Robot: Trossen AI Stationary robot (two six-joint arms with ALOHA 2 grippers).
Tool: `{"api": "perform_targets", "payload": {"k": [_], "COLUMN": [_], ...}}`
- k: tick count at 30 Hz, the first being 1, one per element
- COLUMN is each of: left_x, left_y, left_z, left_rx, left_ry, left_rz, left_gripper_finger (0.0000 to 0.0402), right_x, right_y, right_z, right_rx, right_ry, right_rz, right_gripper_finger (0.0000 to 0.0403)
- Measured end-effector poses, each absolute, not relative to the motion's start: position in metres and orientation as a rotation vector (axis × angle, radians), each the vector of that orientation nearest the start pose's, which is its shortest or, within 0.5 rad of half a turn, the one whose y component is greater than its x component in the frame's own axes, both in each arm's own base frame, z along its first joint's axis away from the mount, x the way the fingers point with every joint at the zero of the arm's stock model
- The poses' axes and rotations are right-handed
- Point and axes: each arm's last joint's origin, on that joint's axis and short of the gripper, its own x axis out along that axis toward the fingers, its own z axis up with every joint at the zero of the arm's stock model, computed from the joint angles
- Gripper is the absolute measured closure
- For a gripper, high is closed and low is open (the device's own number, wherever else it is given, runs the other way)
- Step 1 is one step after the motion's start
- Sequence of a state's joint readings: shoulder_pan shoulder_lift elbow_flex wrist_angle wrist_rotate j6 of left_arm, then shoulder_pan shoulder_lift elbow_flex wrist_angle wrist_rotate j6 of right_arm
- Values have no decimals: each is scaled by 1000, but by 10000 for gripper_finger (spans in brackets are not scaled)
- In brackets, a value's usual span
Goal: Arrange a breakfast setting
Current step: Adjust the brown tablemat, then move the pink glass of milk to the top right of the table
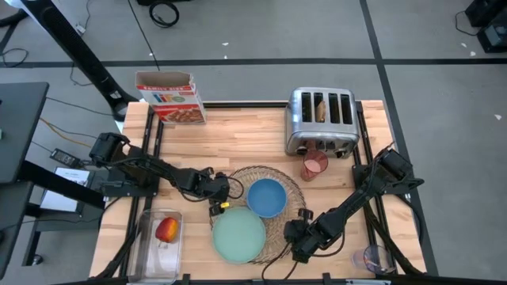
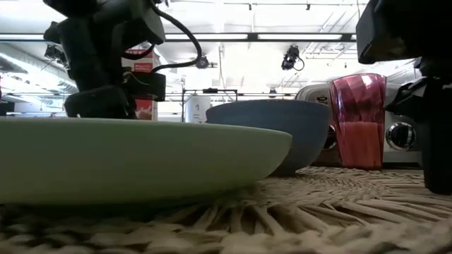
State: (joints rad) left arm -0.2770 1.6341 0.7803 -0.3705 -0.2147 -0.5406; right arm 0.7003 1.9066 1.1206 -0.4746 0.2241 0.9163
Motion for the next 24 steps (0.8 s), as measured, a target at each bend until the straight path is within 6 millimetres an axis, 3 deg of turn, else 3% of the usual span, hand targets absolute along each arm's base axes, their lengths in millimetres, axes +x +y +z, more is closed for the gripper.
{"api": "perform_targets", "payload": {"k": [7,10,16,20,24], "left_x": [266,270,276,275,270], "left_y": [-72,-69,-57,-51,-51], "left_z": [134,141,179,206,228], "left_rx": [-189,-203,-202,-238,-324], "left_ry": [1198,1217,1193,1140,1029], "left_rz": [242,248,275,287,296], "left_gripper_finger": [313,313,313,313,313], "right_x": [278,279,275,259,231], "right_y": [226,222,196,157,109], "right_z": [135,150,230,288,318], "right_rx": [278,258,202,171,81], "right_ry": [1153,1164,1166,1140,1157], "right_rz": [-77,-57,9,-46,-187], "right_gripper_finger": [248,248,248,250,255]}}
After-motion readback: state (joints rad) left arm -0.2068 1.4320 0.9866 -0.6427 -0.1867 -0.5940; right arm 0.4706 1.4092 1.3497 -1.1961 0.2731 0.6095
